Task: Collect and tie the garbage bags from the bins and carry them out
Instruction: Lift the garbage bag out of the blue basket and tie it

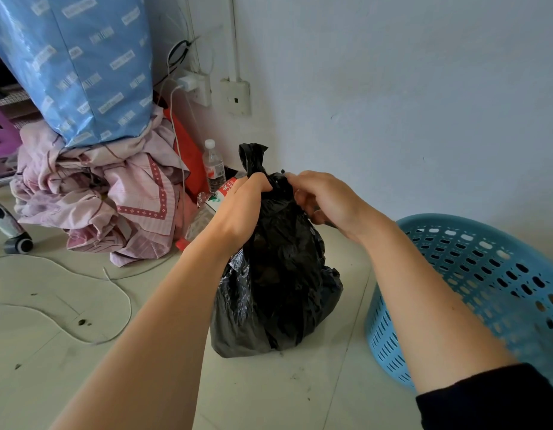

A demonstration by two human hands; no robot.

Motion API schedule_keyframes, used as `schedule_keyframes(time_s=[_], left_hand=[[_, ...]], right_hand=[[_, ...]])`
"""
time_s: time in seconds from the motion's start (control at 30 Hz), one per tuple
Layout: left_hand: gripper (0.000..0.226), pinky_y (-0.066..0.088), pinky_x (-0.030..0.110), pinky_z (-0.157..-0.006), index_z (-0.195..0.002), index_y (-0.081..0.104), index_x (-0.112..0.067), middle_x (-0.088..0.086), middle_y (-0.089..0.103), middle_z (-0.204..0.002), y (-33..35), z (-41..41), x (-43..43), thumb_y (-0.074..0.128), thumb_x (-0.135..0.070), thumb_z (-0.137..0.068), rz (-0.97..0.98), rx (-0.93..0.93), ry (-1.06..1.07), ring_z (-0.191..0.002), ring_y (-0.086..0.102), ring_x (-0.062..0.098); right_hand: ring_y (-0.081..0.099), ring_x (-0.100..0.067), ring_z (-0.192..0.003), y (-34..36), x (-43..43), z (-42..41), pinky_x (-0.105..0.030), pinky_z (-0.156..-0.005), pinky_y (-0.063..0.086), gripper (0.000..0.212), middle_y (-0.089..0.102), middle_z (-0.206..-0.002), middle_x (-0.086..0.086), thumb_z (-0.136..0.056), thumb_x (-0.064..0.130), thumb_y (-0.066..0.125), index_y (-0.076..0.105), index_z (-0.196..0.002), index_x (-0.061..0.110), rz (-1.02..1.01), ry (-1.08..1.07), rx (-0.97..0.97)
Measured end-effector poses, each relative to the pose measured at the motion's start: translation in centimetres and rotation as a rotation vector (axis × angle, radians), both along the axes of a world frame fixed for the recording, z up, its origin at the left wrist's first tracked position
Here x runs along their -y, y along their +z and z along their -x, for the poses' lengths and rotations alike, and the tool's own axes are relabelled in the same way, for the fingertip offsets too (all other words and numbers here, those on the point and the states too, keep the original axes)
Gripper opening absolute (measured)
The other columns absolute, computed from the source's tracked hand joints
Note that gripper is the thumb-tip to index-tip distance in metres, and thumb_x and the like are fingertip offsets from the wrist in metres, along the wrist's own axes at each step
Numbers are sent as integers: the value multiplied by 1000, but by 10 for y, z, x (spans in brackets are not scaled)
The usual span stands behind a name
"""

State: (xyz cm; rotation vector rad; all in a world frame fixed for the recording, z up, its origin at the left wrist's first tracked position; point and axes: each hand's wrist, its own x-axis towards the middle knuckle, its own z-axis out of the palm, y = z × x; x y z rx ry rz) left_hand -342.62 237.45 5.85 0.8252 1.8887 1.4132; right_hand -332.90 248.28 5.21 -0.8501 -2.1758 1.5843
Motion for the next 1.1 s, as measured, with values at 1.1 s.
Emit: schedule_keyframes(time_s=[1.1], left_hand=[[15,47,22,-62,-98,68,-11,3,67,-80,-26,26,1,61,-12,-85,-79,208,-180,-69,63,13]], right_hand=[[49,-12,-44,-12,-3,-6,-23,-46,34,20,60,-50,1,-80,10,63,71,-62,8,-103,183,438]])
